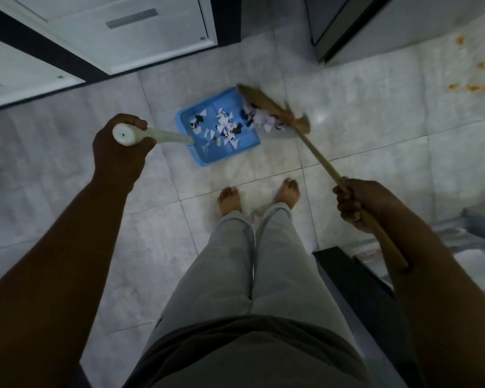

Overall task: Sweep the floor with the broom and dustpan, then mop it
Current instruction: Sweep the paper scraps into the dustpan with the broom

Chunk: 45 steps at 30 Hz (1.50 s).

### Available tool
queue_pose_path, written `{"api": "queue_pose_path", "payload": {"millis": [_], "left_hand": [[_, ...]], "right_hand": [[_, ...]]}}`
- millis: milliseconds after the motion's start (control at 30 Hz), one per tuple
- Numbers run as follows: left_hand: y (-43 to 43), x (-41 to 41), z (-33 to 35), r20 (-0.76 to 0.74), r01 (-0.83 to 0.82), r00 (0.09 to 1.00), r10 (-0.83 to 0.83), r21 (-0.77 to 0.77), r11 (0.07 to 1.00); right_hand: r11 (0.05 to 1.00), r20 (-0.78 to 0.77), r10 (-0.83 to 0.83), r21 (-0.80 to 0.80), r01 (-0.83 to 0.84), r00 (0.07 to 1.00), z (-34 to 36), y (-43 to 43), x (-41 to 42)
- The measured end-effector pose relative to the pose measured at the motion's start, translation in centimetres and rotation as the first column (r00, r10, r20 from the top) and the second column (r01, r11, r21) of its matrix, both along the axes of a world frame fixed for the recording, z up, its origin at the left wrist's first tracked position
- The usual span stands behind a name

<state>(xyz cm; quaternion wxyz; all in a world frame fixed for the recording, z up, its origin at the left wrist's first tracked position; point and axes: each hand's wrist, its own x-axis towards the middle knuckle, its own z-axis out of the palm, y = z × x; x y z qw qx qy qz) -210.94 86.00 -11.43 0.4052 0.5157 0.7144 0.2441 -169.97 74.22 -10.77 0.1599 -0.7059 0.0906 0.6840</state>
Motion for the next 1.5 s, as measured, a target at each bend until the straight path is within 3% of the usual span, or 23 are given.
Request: {"api": "queue_pose_path", "payload": {"millis": [200, 400, 567, 867, 1000, 1167, 1400, 1500], "left_hand": [[0.1, 0.6, -0.4, -0.028, 0.040, 0.999, -0.040, 0.013, 0.999], [-0.5, -0.5, 0.1, -0.075, 0.040, 0.996, -0.038, 0.026, 0.999], [-1.5, -1.6, 0.1, -0.058, 0.012, 0.998, -0.012, 0.002, 1.000], [-2.5, -1.7, -0.5, -0.015, -0.002, 1.000, 0.002, 0.008, 1.000], [-3.1, -1.9, -0.5, 0.038, -0.040, 0.999, 0.039, 0.020, 0.999], [-4.2, -3.2, -0.4, 0.088, -0.087, 0.993, 0.084, 0.027, 0.996], [-5.8, -4.4, -0.2, 0.088, -0.093, 0.992, 0.094, -0.007, 0.996], [-6.1, -4.3, -0.3, 0.081, -0.109, 0.990, 0.111, -0.030, 0.994]], "right_hand": [[0.989, 0.029, 0.145, 0.022, -0.146, 0.989, 1.2, -1.6, 2.4], [0.994, 0.029, -0.108, 0.027, 0.107, 0.994, 0.2, -2.4, 6.6], [0.964, -0.144, -0.264, -0.049, 0.260, 0.954, -1.4, -4.1, 4.5], [0.958, -0.441, -0.263, -0.013, 0.287, 0.858, 0.1, -6.1, -0.4], [0.957, -0.448, -0.247, 0.028, 0.290, 0.859, 1.9, -6.0, 1.8], [0.967, -0.346, -0.210, 0.063, 0.246, 0.914, 1.2, -5.2, 4.4], [0.969, -0.303, -0.246, -0.058, 0.240, 0.921, -0.7, -5.8, 0.9], [0.977, -0.355, -0.214, -0.079, 0.199, 0.910, -0.1, -6.3, -1.2]]}}
